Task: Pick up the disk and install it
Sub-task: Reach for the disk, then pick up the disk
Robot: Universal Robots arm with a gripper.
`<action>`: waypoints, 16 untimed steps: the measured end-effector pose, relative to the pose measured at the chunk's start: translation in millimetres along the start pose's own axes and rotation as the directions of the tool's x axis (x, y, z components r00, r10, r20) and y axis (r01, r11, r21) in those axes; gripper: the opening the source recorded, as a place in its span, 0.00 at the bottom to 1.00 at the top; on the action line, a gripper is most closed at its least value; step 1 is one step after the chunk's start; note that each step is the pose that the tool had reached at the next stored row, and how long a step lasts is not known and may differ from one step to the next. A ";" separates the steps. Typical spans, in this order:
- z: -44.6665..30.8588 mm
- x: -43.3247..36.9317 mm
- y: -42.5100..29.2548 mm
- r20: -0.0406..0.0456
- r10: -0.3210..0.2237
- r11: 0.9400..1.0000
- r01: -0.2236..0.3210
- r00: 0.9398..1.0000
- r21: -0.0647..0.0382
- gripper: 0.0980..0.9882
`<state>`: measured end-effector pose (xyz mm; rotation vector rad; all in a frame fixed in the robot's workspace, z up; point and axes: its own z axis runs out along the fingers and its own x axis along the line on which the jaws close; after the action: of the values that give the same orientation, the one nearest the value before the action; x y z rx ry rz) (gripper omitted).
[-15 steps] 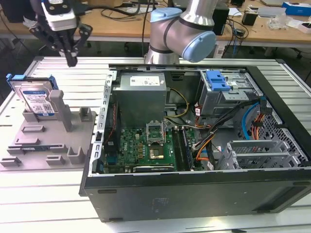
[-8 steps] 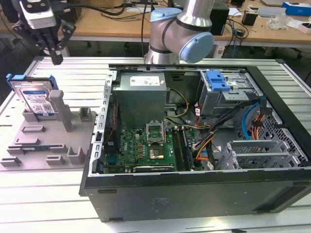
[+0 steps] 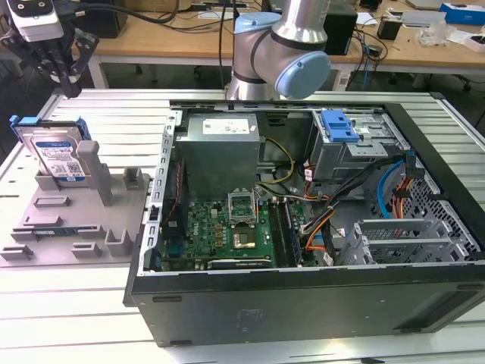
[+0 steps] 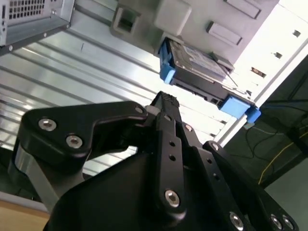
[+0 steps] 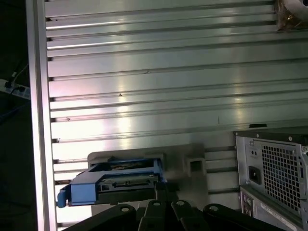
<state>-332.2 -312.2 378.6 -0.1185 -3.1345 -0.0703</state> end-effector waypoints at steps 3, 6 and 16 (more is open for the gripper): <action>0.1 0.0 0.0 -0.001 0.000 1.000 0.000 1.000 0.000 0.01; 0.1 0.0 0.0 -0.004 0.000 1.000 0.000 1.000 0.000 0.01; 0.1 0.0 0.0 -0.014 0.001 1.000 -0.001 1.000 0.001 0.01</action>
<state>-332.2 -312.3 378.5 -0.1184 -3.1206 -0.0694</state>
